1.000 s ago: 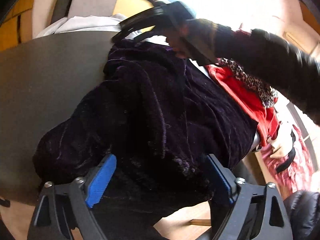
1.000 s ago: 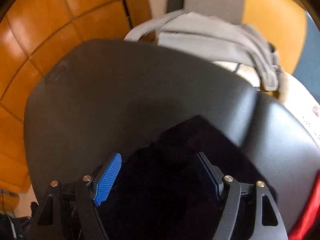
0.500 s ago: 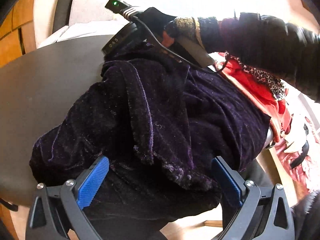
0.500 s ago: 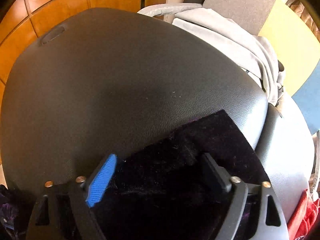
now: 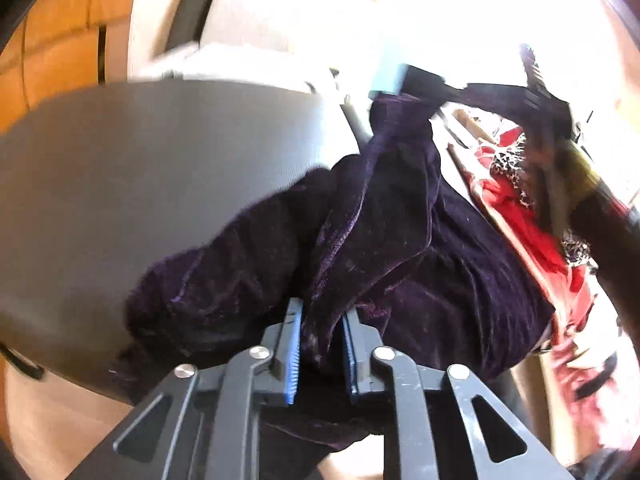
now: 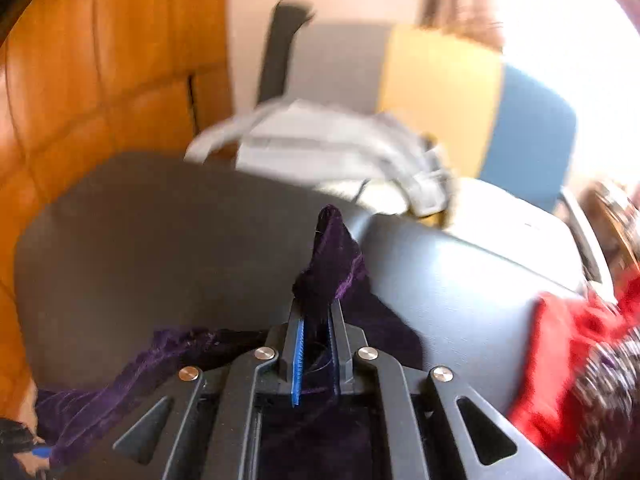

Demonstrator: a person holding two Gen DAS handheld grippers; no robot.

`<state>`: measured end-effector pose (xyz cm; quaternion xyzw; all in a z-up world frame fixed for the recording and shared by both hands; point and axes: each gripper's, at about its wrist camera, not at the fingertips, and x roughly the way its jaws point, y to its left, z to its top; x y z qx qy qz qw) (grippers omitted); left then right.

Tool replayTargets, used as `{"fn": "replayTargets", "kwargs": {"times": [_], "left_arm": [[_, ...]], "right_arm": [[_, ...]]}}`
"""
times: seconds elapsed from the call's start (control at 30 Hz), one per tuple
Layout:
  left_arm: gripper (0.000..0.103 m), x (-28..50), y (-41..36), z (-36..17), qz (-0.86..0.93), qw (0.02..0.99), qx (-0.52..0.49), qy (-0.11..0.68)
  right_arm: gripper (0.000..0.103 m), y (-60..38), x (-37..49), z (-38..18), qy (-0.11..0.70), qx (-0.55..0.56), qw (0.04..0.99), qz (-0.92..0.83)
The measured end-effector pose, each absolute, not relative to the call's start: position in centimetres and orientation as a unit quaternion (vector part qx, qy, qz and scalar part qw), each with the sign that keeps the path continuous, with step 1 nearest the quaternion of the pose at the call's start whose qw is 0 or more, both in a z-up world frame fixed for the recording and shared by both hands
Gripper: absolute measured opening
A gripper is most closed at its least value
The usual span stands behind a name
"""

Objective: Fold clothes

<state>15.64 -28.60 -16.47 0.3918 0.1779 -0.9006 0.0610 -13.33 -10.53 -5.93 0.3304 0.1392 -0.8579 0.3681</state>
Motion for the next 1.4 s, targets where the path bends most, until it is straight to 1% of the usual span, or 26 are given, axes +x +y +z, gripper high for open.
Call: {"fn": "replayTargets", "kwargs": {"times": [0.03,0.13,0.23,0.3,0.33,0.4,0.43,0.47,0.5,0.53,0.6,0.63,0.7,0.77,0.8,0.87,0.93,0.97,1.03,1.13,1.2,1.23,1.27,1.3,1.33,1.4], "left_arm": [[0.017,15.9,-28.1,-16.0,-0.907,0.061,0.384,0.164],[0.017,16.3,-27.2,-15.7,-0.913,0.050,0.374,0.155],[0.017,16.1,-25.8,-16.3,-0.911,0.050,0.391,0.124],[0.018,15.9,-25.2,-16.9,-0.907,0.048,0.404,0.109],[0.018,15.9,-25.1,-17.0,-0.906,0.053,0.406,0.103],[0.028,15.8,-25.0,-17.3,-0.905,0.064,0.410,0.092],[0.042,15.9,-25.0,-17.3,-0.906,0.067,0.409,0.089],[0.058,16.0,-25.0,-17.3,-0.907,0.069,0.406,0.089],[0.065,16.2,-25.0,-17.2,-0.909,0.073,0.402,0.086],[0.069,16.5,-24.9,-17.0,-0.910,0.076,0.398,0.083],[0.069,16.7,-24.9,-17.0,-0.911,0.082,0.397,0.076],[0.069,16.7,-24.9,-17.0,-0.911,0.084,0.398,0.072],[0.069,17.0,-24.5,-17.1,-0.909,0.090,0.401,0.060],[0.071,17.0,-24.0,-17.2,-0.909,0.096,0.402,0.040],[0.073,17.0,-23.7,-17.2,-0.910,0.097,0.402,0.026],[0.080,17.1,-23.1,-17.3,-0.913,0.098,0.396,-0.005],[0.084,17.3,-22.5,-17.4,-0.916,0.094,0.388,-0.037],[0.084,17.4,-22.3,-17.5,-0.917,0.089,0.387,-0.047],[0.084,17.4,-22.1,-17.9,-0.918,0.079,0.384,-0.055],[0.083,16.9,-22.3,-18.8,-0.916,0.079,0.389,-0.060],[0.060,16.6,-22.6,-19.4,-0.913,0.073,0.398,-0.052],[0.040,16.5,-22.9,-19.7,-0.912,0.067,0.403,-0.039],[0.037,16.5,-23.1,-19.9,-0.912,0.062,0.406,-0.027],[0.034,16.5,-23.3,-19.8,-0.914,0.059,0.402,-0.020],[0.027,16.6,-23.2,-19.8,-0.915,0.056,0.400,-0.021],[0.023,16.7,-23.1,-19.8,-0.916,0.053,0.396,-0.024]], "right_arm": [[0.009,-8.1,-12.8,-5.0,0.117,0.320,0.360,-0.868],[0.009,0.3,-11.1,-4.4,0.056,0.309,0.312,-0.897],[0.009,8.2,-9.7,-7.4,0.028,0.346,0.243,-0.906],[0.009,12.6,-8.4,-9.6,0.018,0.380,0.217,-0.899],[0.012,14.4,-7.5,-10.6,0.008,0.394,0.211,-0.895],[0.016,16.9,-6.3,-11.4,-0.019,0.414,0.203,-0.887],[0.023,17.9,-5.7,-11.5,-0.040,0.420,0.205,-0.883],[0.027,18.3,-5.3,-11.4,-0.056,0.421,0.212,-0.880],[0.027,18.8,-4.9,-11.3,-0.070,0.422,0.219,-0.877],[0.027,17.9,-4.6,-11.2,-0.064,0.416,0.232,-0.877],[0.028,15.2,-4.2,-11.3,-0.045,0.407,0.271,-0.871],[0.030,13.8,-3.7,-11.3,-0.046,0.414,0.302,-0.857],[0.031,11.3,-3.8,-12.7,-0.078,0.447,0.366,-0.812],[0.032,9.8,-4.0,-14.0,-0.119,0.472,0.405,-0.774],[0.032,9.4,-4.1,-14.7,-0.144,0.484,0.413,-0.758],[0.032,8.8,-4.7,-16.0,-0.182,0.509,0.412,-0.734],[0.035,8.4,-5.0,-17.2,-0.208,0.522,0.409,-0.720],[0.035,8.4,-5.1,-17.5,-0.223,0.524,0.409,-0.713],[0.035,8.1,-5.4,-18.0,-0.245,0.523,0.409,-0.707],[0.035,7.3,-5.9,-18.6,-0.251,0.520,0.402,-0.710],[0.034,6.7,-6.3,-19.5,-0.244,0.530,0.391,-0.712],[0.027,6.4,-6.5,-19.9,-0.242,0.534,0.391,-0.710],[0.023,6.2,-6.6,-20.3,-0.242,0.535,0.392,-0.708],[0.023,6.0,-6.7,-20.5,-0.244,0.533,0.396,-0.707],[0.023,5.9,-6.7,-20.6,-0.245,0.532,0.402,-0.704],[0.023,5.8,-6.7,-20.6,-0.239,0.527,0.413,-0.703]]}}
